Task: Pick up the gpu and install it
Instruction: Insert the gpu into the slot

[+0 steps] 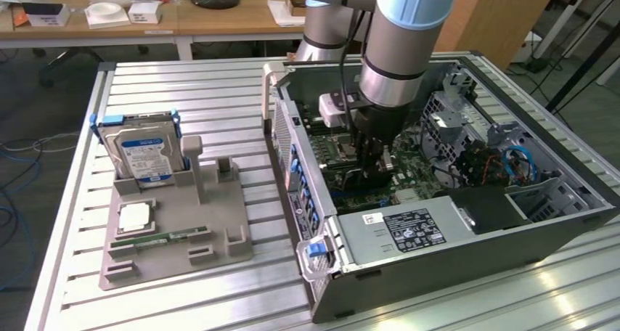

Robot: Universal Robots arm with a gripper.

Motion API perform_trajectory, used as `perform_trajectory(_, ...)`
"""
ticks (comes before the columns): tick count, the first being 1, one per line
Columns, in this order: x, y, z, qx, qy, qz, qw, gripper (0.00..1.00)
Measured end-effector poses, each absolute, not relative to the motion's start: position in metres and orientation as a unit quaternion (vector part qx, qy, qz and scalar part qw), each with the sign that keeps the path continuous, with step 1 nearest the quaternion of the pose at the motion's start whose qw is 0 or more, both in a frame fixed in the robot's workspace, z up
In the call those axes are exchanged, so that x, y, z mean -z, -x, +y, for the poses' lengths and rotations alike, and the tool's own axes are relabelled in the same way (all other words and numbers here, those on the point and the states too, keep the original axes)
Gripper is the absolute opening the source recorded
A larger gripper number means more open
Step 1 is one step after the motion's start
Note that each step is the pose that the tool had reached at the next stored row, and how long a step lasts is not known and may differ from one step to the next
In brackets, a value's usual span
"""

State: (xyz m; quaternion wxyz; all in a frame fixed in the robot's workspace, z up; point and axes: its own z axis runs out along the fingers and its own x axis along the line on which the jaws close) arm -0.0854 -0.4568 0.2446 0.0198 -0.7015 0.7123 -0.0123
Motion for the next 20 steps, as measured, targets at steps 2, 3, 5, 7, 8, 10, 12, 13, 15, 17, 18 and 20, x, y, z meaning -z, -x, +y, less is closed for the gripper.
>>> perform_trajectory(2,-0.244,0.086,-0.457,0.011,0.701,0.713,0.020,0.27)
perform_trajectory(3,-0.244,0.086,-0.457,0.012,0.701,0.713,0.020,0.33)
perform_trajectory(5,-0.245,0.085,-0.457,0.012,0.701,0.712,0.020,0.33)
perform_trajectory(7,-0.245,0.085,-0.457,0.012,0.701,0.712,0.020,0.39)
perform_trajectory(8,-0.245,0.085,-0.457,0.012,0.701,0.712,0.020,0.39)
perform_trajectory(10,-0.247,0.085,-0.457,0.012,0.701,0.712,0.020,0.39)
perform_trajectory(12,-0.252,0.085,-0.457,0.012,0.701,0.712,0.020,0.39)
perform_trajectory(13,-0.255,0.085,-0.457,0.012,0.701,0.712,0.020,0.39)
perform_trajectory(15,-0.261,0.085,-0.457,0.012,0.701,0.712,0.020,0.39)
perform_trajectory(17,-0.267,0.085,-0.457,0.012,0.701,0.712,0.020,0.39)
perform_trajectory(18,-0.270,0.085,-0.457,0.012,0.701,0.712,0.020,0.39)
perform_trajectory(20,-0.274,0.085,-0.457,0.012,0.701,0.712,0.020,0.39)
